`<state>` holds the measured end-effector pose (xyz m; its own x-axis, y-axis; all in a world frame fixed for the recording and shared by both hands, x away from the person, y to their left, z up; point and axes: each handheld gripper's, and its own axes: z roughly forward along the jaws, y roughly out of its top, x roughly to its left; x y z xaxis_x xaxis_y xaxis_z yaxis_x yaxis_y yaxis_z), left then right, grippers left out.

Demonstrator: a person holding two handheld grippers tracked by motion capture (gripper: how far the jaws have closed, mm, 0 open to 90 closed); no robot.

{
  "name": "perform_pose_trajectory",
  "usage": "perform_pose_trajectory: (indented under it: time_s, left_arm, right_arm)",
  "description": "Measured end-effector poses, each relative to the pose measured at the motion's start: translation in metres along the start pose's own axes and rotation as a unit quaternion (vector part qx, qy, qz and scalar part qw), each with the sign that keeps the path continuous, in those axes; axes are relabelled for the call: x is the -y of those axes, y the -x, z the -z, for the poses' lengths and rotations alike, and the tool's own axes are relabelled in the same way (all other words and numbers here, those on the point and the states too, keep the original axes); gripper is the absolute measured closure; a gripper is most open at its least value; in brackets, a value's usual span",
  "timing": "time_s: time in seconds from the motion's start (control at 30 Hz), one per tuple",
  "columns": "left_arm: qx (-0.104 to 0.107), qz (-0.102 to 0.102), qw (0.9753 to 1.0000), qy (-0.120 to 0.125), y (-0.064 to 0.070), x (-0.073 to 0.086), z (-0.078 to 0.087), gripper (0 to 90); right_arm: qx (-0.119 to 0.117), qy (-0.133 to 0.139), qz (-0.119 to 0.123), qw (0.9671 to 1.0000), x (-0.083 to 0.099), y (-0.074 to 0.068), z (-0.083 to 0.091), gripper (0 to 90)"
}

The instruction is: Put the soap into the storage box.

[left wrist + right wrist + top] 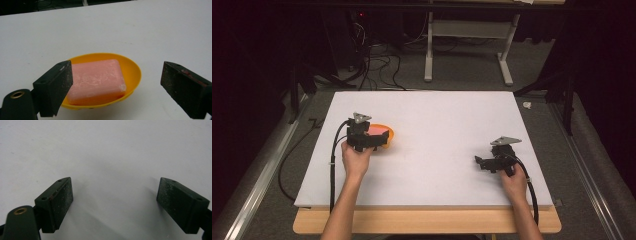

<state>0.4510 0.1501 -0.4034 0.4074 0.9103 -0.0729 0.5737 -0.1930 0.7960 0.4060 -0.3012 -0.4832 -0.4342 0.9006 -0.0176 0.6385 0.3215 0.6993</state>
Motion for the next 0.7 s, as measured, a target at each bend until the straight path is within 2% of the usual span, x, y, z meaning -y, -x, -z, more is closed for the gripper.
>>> perform_pose_trajectory:
  time_s: [0.7]
  left_arm:
    - [0.039,-0.026,0.9988,0.015,0.015,0.001,0.025,12.2]
  right_arm:
    - [0.0,0.0,0.0,1.0,0.0,0.0,0.0,14.3]
